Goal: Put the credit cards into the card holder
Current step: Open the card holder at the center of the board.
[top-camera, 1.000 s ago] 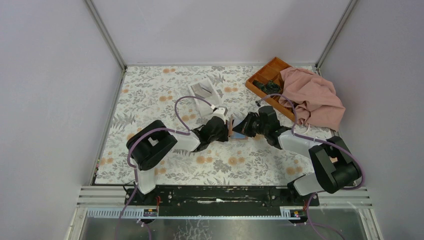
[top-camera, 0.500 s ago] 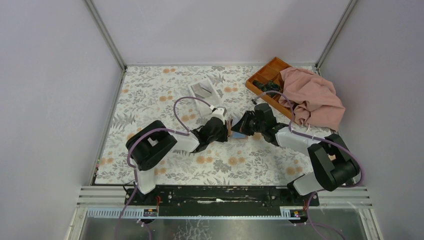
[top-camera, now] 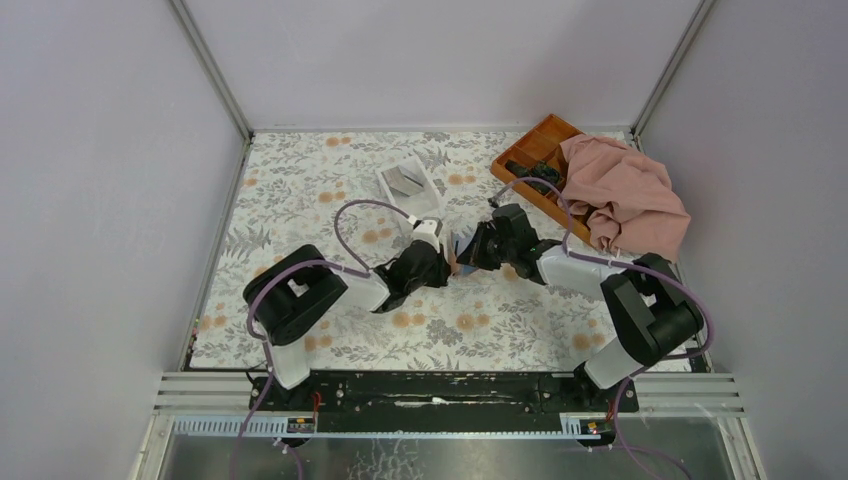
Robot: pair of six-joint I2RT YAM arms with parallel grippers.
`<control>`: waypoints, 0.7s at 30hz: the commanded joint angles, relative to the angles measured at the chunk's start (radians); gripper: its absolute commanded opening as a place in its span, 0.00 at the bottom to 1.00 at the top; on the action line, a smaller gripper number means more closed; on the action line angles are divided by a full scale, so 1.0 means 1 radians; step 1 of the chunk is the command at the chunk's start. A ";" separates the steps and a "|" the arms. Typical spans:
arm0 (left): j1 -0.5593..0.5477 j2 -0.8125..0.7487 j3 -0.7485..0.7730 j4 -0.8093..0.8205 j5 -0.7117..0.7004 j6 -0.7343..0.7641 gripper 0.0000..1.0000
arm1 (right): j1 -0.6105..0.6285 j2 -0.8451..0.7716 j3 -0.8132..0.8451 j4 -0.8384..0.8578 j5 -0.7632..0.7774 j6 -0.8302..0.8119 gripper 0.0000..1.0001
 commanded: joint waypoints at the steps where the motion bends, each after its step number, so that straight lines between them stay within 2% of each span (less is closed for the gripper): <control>1: -0.032 0.030 -0.098 -0.237 0.095 -0.021 0.00 | 0.045 0.067 0.050 -0.036 0.072 -0.046 0.00; 11: -0.032 -0.196 -0.169 -0.347 0.021 -0.056 0.02 | 0.073 0.101 0.101 -0.099 0.124 -0.072 0.00; 21: -0.032 -0.387 -0.064 -0.509 -0.069 -0.020 0.03 | 0.082 0.100 0.122 -0.129 0.142 -0.073 0.00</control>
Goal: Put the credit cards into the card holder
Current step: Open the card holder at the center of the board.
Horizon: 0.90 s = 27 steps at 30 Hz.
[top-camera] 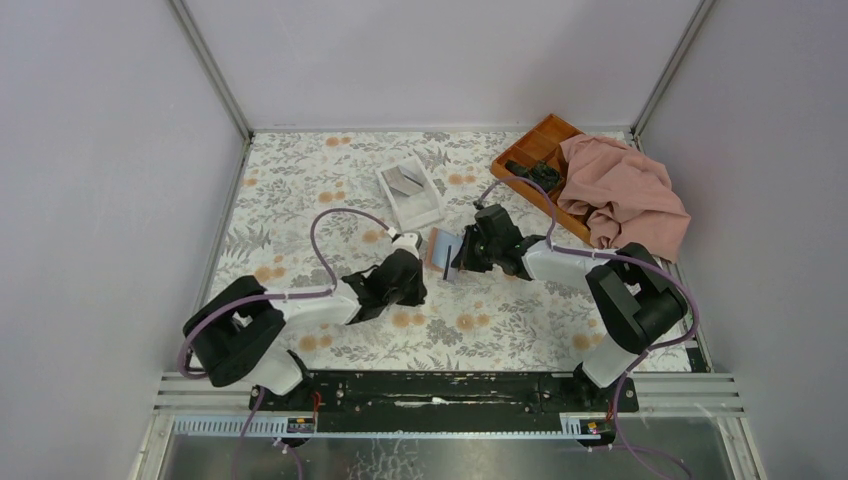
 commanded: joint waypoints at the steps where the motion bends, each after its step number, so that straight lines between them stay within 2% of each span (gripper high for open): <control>1: -0.006 -0.053 0.081 -0.113 -0.068 0.038 0.03 | 0.012 0.001 0.034 -0.043 0.048 -0.023 0.00; 7: -0.006 -0.021 0.207 -0.153 -0.094 0.073 0.05 | 0.013 0.001 0.035 -0.054 0.055 -0.020 0.00; 16: -0.006 0.153 0.397 -0.195 -0.156 0.126 0.07 | 0.013 0.027 0.037 -0.043 0.044 -0.012 0.00; 22: -0.002 0.254 0.417 -0.187 -0.214 0.121 0.07 | 0.013 0.016 0.037 -0.047 0.040 -0.017 0.00; 27: 0.020 0.278 0.383 -0.146 -0.224 0.103 0.06 | 0.012 0.010 0.051 -0.066 0.043 -0.025 0.00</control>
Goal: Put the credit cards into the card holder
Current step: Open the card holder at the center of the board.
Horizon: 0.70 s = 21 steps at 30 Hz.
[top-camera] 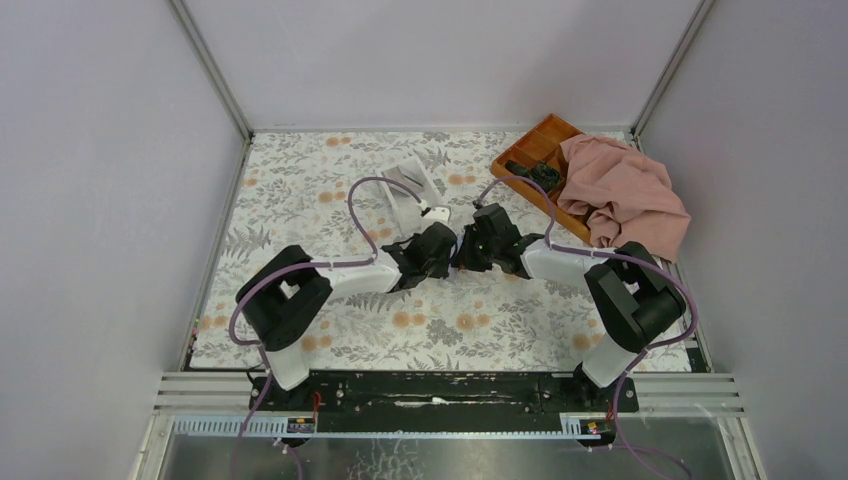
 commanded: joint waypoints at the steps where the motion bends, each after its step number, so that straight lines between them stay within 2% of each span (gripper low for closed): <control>1: 0.022 0.012 -0.018 0.031 -0.051 -0.004 0.06 | 0.008 0.001 0.038 -0.046 0.029 -0.027 0.00; 21: 0.088 0.055 -0.015 0.056 -0.017 0.018 0.05 | -0.056 -0.048 0.058 -0.046 -0.052 -0.019 0.00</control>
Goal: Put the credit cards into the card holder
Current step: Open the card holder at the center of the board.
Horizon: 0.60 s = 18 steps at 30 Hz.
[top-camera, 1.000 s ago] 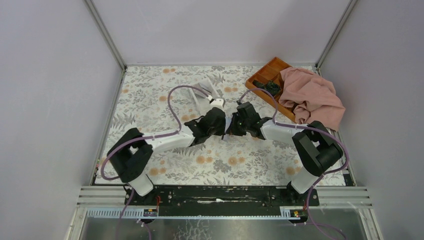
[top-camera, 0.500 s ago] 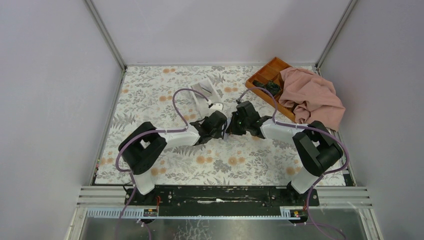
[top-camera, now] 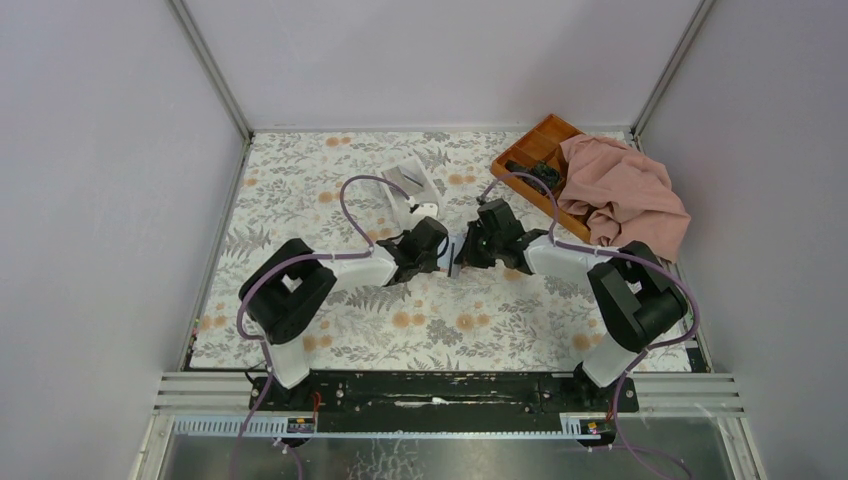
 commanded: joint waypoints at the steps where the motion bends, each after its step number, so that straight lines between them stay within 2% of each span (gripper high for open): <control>1: 0.012 0.023 0.002 0.046 0.002 0.018 0.05 | -0.036 -0.047 0.036 -0.008 -0.036 -0.009 0.00; 10: 0.015 0.048 0.010 0.046 0.019 0.024 0.04 | -0.102 -0.043 0.053 0.005 -0.096 -0.001 0.00; 18: 0.020 0.068 0.009 0.050 0.027 0.036 0.03 | -0.151 0.023 0.081 0.024 -0.159 0.003 0.00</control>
